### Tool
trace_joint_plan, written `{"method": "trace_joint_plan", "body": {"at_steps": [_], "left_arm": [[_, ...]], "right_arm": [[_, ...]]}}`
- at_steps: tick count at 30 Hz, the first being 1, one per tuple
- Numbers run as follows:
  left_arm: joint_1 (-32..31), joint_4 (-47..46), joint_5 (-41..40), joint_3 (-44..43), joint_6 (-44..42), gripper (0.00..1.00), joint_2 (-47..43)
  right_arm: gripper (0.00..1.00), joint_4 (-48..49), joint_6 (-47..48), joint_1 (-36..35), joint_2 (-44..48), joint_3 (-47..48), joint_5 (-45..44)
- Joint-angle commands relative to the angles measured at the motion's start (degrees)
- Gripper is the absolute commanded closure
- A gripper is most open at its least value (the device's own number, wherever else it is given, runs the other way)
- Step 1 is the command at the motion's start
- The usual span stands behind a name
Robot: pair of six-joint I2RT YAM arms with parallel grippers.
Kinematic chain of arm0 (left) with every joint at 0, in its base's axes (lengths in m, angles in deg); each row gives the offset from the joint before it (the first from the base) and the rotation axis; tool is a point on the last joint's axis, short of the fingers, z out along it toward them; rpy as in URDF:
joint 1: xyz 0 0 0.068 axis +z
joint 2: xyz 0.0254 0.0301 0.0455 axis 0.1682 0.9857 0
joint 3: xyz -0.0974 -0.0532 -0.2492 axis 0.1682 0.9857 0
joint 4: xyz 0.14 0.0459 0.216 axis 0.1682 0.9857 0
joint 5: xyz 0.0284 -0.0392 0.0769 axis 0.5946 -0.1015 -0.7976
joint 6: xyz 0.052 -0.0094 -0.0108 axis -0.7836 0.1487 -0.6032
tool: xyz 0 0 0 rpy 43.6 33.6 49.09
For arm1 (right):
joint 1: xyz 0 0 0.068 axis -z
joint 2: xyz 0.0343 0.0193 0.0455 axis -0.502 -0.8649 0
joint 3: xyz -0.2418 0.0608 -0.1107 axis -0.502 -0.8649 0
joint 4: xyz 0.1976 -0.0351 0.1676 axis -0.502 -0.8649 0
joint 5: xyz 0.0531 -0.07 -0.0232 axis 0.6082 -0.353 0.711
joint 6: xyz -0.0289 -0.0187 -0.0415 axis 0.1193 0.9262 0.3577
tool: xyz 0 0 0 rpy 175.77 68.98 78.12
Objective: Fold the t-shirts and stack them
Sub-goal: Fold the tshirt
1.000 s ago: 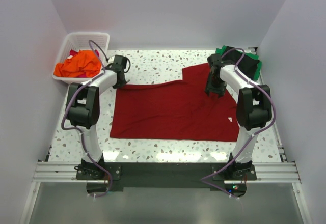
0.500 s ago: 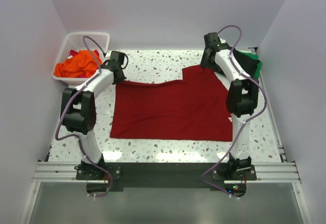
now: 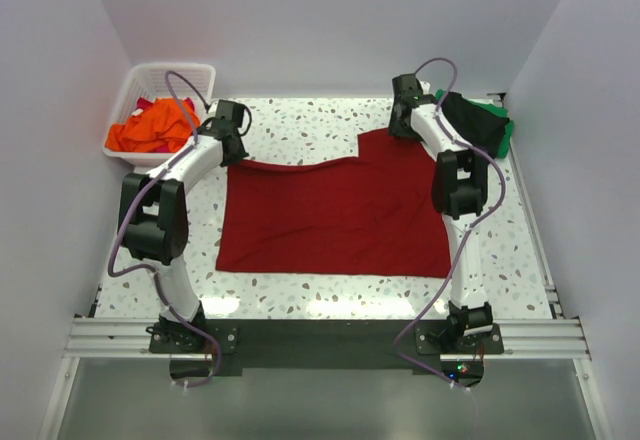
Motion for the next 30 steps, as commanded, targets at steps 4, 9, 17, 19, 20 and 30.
{"method": "trace_joint_plan", "body": {"at_steps": [4, 9, 17, 19, 20, 30], "left_arm": [[0.6, 0.5, 0.3, -0.1, -1.9, 1.0, -1.7], [0.6, 0.6, 1.2, -0.1, -1.8, 1.0, -1.6], [0.6, 0.9, 1.1, -0.1, -2.1, 1.0, -1.7], [0.5, 1.2, 1.2, -0.1, -2.0, 1.0, -1.7], [0.5, 1.4, 1.2, 0.0, -2.0, 1.0, -1.6], [0.6, 1.5, 1.4, -0.2, -1.3, 1.0, -1.4]], "right_arm": [[0.4, 8.0, 1.5, 0.3, 3.7, 0.9, -2.0], [0.39, 8.9, 3.3, 0.5, 1.2, 4.1, -4.1], [0.39, 11.9, 4.3, 1.3, -0.8, 3.7, -5.4], [0.4, 11.0, 3.7, 2.3, -2.1, 4.7, -4.0], [0.4, 10.7, 2.7, 2.6, -2.5, 5.9, -3.4], [0.43, 9.0, -2.3, 7.1, -7.3, 10.3, 6.9]]}}
